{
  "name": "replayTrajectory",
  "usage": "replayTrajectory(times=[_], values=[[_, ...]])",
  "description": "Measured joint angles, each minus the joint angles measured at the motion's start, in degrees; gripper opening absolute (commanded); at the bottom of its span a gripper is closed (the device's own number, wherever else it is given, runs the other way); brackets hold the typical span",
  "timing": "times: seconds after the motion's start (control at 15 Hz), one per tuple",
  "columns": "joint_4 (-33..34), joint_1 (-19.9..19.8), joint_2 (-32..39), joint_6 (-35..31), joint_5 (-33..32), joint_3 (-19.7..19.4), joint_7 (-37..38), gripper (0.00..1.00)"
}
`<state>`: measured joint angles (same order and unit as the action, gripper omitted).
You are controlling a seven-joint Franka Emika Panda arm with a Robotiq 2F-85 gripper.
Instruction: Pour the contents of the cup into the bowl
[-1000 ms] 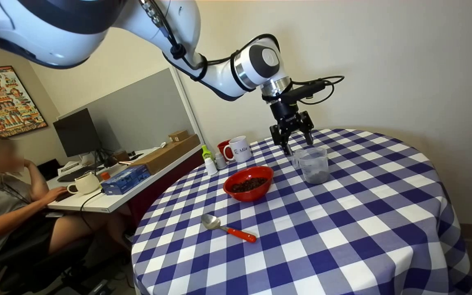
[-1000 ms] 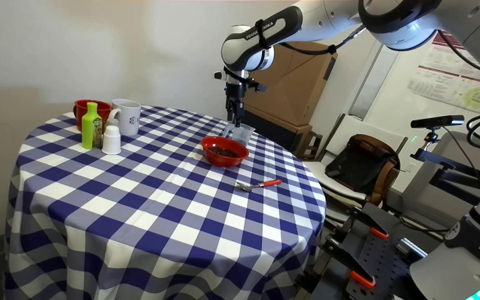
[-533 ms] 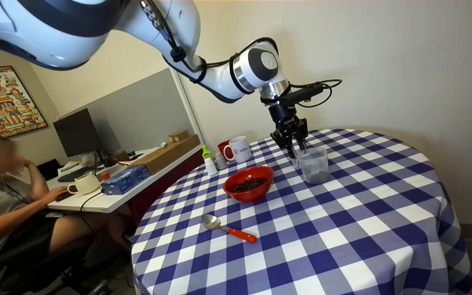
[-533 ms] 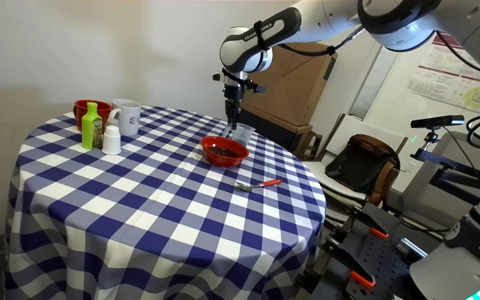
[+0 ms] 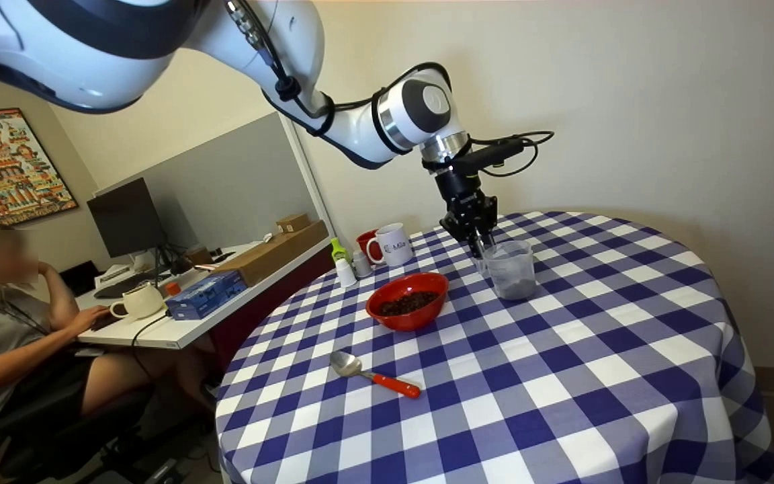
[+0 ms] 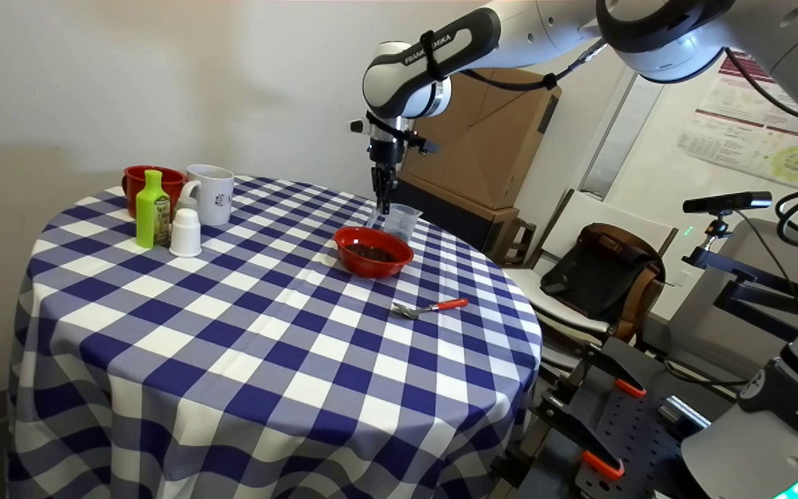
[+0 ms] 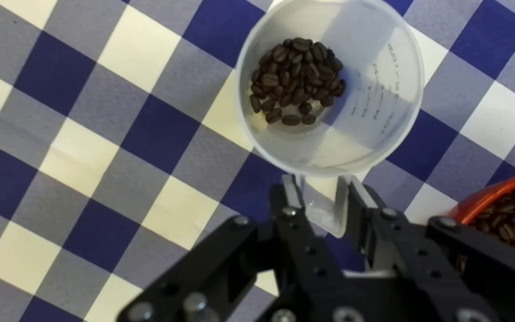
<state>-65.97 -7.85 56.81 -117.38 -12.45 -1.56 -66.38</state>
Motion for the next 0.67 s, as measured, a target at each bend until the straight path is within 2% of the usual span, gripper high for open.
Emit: replayTrajectory(times=[0.27,0.47,0.67], values=[[-2.4,-0.1,-3.4,1.2,0.0,0.1,-0.2,0.07],[-5.7,-0.6,-8.8,2.4,0.7,0.7,-0.3,0.07],[-10.1,-2.0,-15.4,6.1,4.5,2.6,-1.5,0.07]])
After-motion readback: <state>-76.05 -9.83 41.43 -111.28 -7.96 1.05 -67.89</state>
